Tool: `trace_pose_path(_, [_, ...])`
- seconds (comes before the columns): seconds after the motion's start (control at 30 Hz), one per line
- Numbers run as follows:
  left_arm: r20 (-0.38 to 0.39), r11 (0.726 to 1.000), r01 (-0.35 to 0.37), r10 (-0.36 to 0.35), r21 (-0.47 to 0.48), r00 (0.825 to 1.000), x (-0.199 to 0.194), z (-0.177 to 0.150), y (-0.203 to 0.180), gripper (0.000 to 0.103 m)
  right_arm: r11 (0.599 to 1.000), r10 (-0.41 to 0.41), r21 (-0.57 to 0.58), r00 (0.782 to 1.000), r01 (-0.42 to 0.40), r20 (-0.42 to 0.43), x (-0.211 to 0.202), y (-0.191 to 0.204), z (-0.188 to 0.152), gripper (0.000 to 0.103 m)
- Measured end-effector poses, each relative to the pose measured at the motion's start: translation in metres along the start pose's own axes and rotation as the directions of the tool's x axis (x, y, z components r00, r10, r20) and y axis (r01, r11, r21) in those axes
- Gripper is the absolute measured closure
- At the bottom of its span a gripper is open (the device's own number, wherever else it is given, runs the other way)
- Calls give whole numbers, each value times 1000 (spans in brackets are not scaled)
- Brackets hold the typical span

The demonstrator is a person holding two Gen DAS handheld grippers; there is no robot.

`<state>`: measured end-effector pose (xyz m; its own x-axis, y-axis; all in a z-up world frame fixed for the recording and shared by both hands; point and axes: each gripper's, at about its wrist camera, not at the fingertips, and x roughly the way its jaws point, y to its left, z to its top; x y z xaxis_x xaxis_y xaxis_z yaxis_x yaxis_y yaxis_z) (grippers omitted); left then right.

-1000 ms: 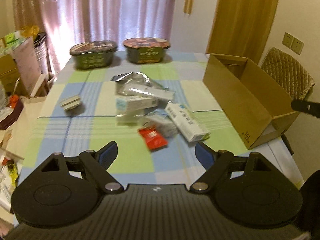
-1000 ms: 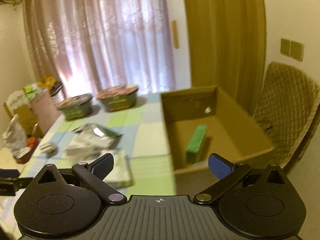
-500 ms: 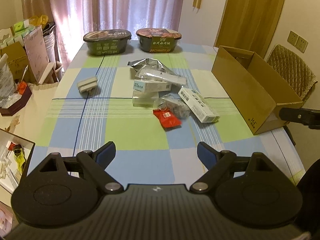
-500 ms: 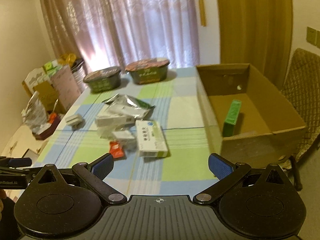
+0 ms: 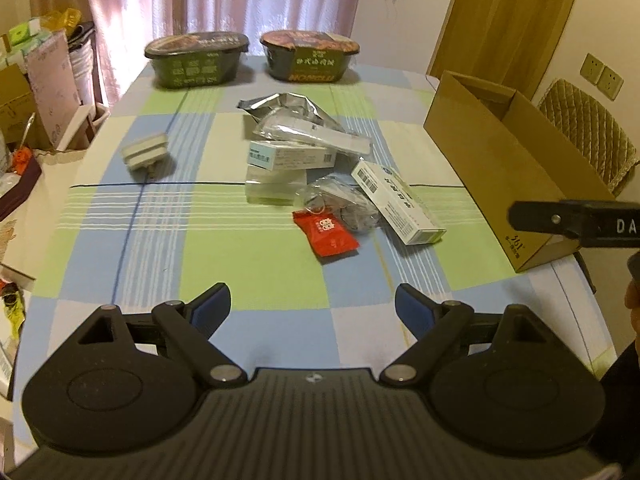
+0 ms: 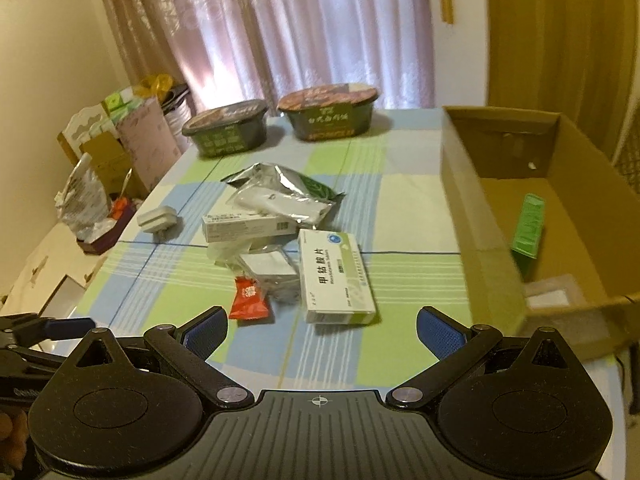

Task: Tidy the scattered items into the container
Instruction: 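Grasp the white Mecobalamin box with the right tool while the left tool grasps the red candy packet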

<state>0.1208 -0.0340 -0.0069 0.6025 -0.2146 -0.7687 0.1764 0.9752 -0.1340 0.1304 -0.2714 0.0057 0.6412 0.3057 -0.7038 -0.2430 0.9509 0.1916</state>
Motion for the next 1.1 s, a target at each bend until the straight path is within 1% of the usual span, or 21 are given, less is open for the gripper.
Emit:
trace_pose_path(0.27, [-17,998,-6,7,61,1000,58,11,-5,18,999,12,-33,995,-16,-98,65,-10,15,0])
trace_pose_path(0.37, [-27,999,-1,3,47,1000,80,16,-4,20,999,15,-48,992,-21,-127,90,-14,18,0])
trace_pose_path(0.47, [-16,999,4,-4,44,1000,101,22,-4,22,997,16,-71,989,-27,-150,111,-18,20,0])
trace_pose_path(0.7, [-37,1000,10,-9,24,999,147,33,-2,30,993,17,-108,985,-36,-174,143,-26,29,0])
trace_pose_path(0.73, [-40,1000,12,-11,24,999,151,34,-2,30,993,19,-111,984,-39,-177,146,-26,30,7])
trace_pose_path(0.77, [-42,1000,11,-10,27,999,155,34,-3,33,993,23,-113,982,-44,-185,149,-27,30,14])
trace_pose_path(0.8, [-43,999,7,-6,32,999,158,35,-3,35,992,26,-113,980,-49,-197,153,-27,31,14])
trace_pose_path(0.9, [-47,999,12,-10,33,999,165,37,-3,37,991,33,-120,976,-60,-215,164,-28,31,14])
trace_pose_path(1.0, [-47,998,-4,8,69,999,169,38,-2,43,990,46,-121,972,-75,-232,174,-27,30,14])
trace_pose_path(1.07, [-51,995,-13,18,99,999,168,38,-1,55,990,50,-114,969,-79,-242,182,-29,31,14])
trace_pose_path(1.1, [-55,993,-15,21,113,998,168,37,1,58,991,54,-107,968,-83,-246,184,-31,31,14])
